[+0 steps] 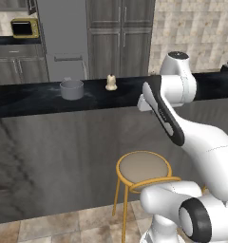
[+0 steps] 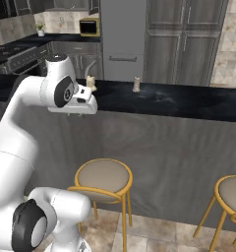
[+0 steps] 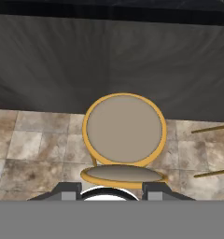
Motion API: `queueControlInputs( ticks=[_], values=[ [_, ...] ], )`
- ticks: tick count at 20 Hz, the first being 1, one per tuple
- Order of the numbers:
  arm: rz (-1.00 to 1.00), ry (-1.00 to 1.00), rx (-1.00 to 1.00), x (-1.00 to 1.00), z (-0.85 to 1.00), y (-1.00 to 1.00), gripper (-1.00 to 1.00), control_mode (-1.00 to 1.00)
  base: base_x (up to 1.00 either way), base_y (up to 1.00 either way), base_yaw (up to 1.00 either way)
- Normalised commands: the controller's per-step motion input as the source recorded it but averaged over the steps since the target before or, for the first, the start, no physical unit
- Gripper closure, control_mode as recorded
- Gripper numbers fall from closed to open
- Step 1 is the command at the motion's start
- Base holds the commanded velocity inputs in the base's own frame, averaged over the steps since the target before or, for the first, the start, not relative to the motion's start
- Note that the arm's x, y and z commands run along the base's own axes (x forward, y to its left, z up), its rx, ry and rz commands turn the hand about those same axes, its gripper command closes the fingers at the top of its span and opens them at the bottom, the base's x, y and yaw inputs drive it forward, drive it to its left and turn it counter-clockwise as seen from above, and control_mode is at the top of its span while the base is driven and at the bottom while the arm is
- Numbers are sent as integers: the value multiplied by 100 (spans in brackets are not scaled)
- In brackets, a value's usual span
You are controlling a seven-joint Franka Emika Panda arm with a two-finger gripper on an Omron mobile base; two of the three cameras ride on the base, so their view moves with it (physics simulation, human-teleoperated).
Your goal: Pick the candle and candle from the dining table and place them in the open cabinet. Close the cabinet after placing the objects.
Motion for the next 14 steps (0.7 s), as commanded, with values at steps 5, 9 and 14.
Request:
queueControlInputs(
  ticks=[5, 9, 14],
  values=[
    [0, -2, 0, 0, 0, 1, -100, -100, 0, 0, 0],
    [0, -7, 0, 0, 0, 3, -100, -100, 0, 0, 0],
    [1, -11, 0, 0, 0, 7, -100, -100, 0, 0, 0]
  ],
)
